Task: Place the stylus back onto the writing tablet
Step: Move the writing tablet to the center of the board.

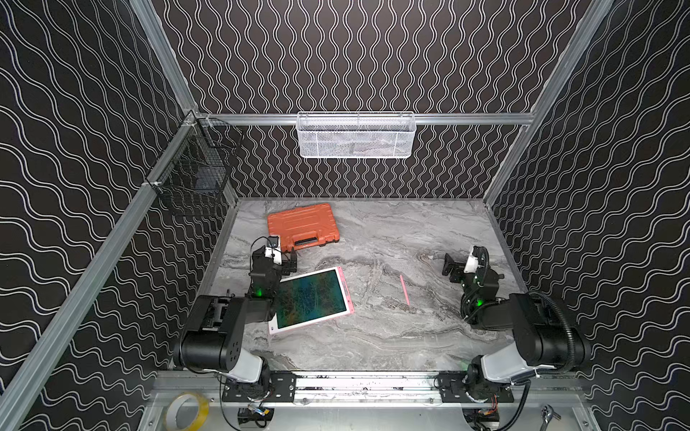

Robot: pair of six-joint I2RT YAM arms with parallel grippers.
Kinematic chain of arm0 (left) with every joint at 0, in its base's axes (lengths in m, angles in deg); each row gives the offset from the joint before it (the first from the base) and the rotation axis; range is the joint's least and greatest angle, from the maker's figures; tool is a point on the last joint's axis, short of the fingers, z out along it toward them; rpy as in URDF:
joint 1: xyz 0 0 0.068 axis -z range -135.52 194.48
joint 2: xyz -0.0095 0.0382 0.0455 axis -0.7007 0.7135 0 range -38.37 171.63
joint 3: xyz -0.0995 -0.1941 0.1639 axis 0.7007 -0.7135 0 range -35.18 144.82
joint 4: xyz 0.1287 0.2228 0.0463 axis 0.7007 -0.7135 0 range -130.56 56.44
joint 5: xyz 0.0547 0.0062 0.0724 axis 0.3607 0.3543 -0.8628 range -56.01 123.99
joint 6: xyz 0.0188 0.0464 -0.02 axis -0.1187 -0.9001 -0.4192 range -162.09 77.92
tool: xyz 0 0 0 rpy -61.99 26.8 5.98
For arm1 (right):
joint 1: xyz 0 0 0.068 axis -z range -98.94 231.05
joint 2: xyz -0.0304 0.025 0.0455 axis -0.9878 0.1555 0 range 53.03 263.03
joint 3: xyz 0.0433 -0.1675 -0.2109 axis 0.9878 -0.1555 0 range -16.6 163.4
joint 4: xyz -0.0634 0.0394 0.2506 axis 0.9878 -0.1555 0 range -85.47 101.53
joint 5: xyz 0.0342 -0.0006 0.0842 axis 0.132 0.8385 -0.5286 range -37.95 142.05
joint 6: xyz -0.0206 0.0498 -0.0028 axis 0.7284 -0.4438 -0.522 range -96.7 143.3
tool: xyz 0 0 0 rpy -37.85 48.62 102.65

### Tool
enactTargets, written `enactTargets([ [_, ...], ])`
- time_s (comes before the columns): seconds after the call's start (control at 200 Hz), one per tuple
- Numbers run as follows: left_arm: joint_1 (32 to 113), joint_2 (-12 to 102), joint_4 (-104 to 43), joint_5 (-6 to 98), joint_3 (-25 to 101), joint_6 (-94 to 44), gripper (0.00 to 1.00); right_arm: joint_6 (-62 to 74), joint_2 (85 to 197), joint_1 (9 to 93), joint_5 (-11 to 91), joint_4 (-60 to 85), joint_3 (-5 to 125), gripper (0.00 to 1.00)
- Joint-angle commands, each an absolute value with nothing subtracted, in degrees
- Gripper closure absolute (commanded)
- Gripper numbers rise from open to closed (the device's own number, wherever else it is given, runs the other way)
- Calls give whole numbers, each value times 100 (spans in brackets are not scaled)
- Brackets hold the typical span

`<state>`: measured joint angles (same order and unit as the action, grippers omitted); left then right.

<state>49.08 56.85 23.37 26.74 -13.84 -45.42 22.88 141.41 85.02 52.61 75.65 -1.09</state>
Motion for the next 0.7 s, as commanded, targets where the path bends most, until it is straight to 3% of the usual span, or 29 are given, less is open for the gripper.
enactTargets([
  [0.0, 4896, 5690, 2536, 2704, -1386, -4623, 1, 2330, 14118, 8492, 5219, 7816, -111, 0],
  [0.696, 4896, 5691, 2537, 2703, -1387, -4624, 1, 2295, 14136, 8493, 5235, 7780, -95, 0],
])
